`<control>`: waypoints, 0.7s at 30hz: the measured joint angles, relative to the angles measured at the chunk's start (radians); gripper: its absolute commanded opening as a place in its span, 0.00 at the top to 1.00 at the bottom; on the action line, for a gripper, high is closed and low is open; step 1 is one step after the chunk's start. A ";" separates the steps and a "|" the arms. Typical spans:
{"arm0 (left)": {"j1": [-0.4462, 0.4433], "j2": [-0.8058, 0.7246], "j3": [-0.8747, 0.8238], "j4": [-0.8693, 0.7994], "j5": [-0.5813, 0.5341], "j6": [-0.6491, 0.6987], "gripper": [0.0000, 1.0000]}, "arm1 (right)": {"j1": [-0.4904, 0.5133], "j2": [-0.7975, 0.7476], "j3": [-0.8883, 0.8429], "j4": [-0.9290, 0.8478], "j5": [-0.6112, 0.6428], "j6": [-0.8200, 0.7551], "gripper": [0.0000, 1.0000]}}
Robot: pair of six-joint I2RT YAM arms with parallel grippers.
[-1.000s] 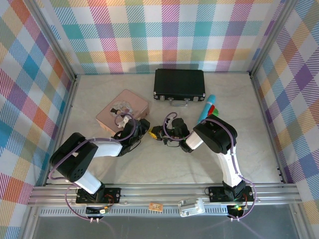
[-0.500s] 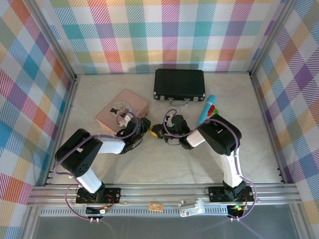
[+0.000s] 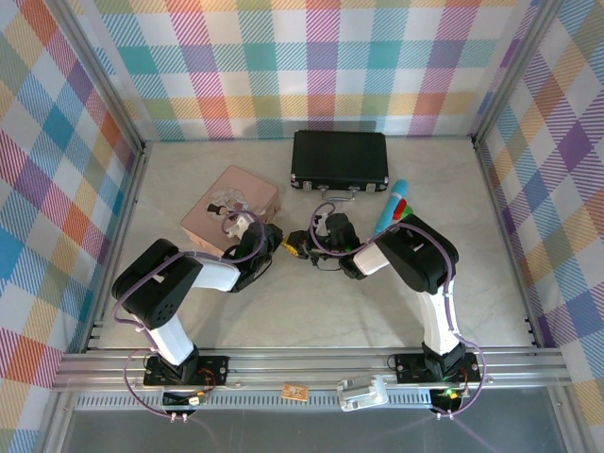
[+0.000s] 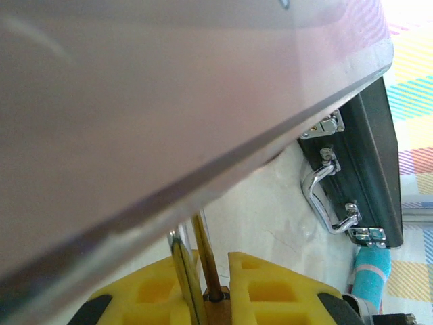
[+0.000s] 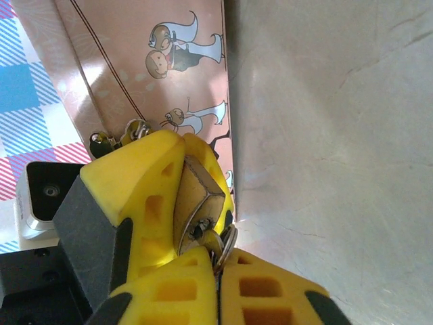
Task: Unlock the padlock with the key
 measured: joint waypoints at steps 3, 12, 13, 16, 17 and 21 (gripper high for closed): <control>0.000 -0.006 -0.009 0.009 0.000 0.005 1.00 | 0.000 -0.003 -0.008 0.000 0.007 0.000 0.69; 0.000 -0.010 -0.013 0.012 0.000 0.005 1.00 | 0.000 -0.012 -0.035 0.021 0.019 0.008 0.76; 0.000 -0.010 -0.013 0.012 0.000 0.005 1.00 | 0.000 -0.012 -0.035 0.024 0.019 0.009 0.75; 0.000 -0.010 -0.013 0.012 0.000 0.005 1.00 | 0.000 -0.012 -0.035 0.030 0.024 0.014 0.74; 0.000 -0.010 -0.013 0.012 0.000 0.005 1.00 | 0.000 -0.012 -0.034 0.031 0.024 0.015 0.74; 0.000 -0.010 -0.013 0.012 0.001 0.005 1.00 | 0.000 -0.012 -0.034 0.032 0.027 0.022 0.79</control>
